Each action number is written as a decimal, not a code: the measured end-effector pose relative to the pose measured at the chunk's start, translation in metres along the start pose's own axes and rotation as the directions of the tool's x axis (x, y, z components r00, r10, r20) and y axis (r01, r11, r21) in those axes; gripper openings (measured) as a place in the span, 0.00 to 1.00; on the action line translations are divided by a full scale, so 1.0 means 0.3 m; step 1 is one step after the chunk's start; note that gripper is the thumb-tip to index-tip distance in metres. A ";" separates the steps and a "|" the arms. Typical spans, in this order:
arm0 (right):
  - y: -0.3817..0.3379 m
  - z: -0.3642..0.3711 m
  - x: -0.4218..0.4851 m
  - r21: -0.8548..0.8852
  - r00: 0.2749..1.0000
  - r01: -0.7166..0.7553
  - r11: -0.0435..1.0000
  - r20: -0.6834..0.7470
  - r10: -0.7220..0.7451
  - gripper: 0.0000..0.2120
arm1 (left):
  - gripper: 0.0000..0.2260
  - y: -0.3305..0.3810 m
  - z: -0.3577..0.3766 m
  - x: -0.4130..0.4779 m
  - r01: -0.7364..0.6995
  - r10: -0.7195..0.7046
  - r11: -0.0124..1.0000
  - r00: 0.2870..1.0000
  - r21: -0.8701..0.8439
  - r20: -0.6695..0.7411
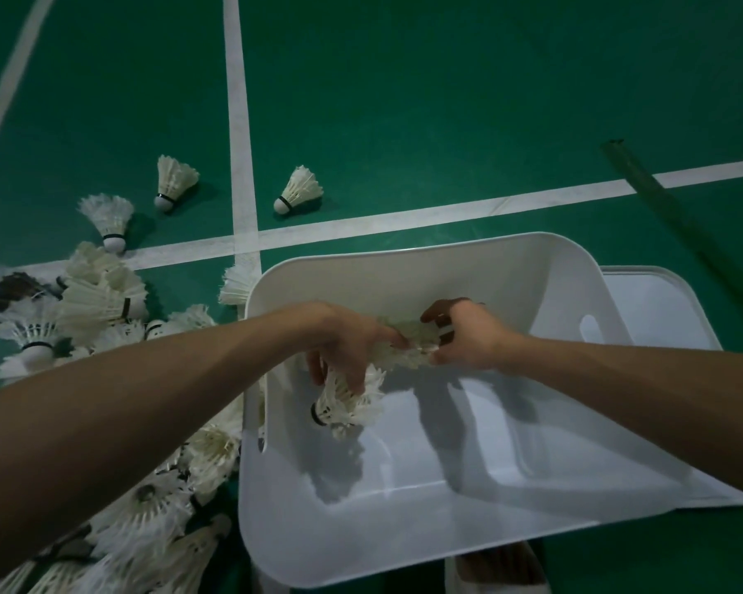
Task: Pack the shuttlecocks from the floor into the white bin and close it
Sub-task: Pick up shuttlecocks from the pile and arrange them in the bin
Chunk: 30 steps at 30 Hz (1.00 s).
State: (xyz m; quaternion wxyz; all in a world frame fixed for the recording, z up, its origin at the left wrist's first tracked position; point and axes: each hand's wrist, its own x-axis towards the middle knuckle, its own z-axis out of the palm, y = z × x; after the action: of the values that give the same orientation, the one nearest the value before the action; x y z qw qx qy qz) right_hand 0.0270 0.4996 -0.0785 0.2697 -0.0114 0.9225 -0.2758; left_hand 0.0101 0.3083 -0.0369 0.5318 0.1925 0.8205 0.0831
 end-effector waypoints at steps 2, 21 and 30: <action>0.006 -0.018 -0.008 0.059 0.999 0.006 0.998 0.040 -0.009 0.31 | 0.39 0.002 -0.001 -0.016 -0.011 0.011 1.000 1.000 -0.009 0.018; -0.093 -0.116 -0.310 0.265 0.969 0.210 0.941 0.074 -0.237 0.30 | 0.23 0.142 0.059 -0.152 -0.508 0.497 0.859 0.804 0.057 -0.326; -0.035 -0.116 -0.277 -0.137 0.951 0.213 0.968 0.257 -0.173 0.39 | 0.29 0.085 0.045 -0.136 -0.488 0.468 0.871 0.794 0.053 -0.389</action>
State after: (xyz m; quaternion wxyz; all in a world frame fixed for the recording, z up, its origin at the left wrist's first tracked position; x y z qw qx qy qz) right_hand 0.0791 0.5221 -0.0079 0.3506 -0.1574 0.8963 -0.2211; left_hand 0.0428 0.3140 0.0004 0.3242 0.3593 0.8318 0.2719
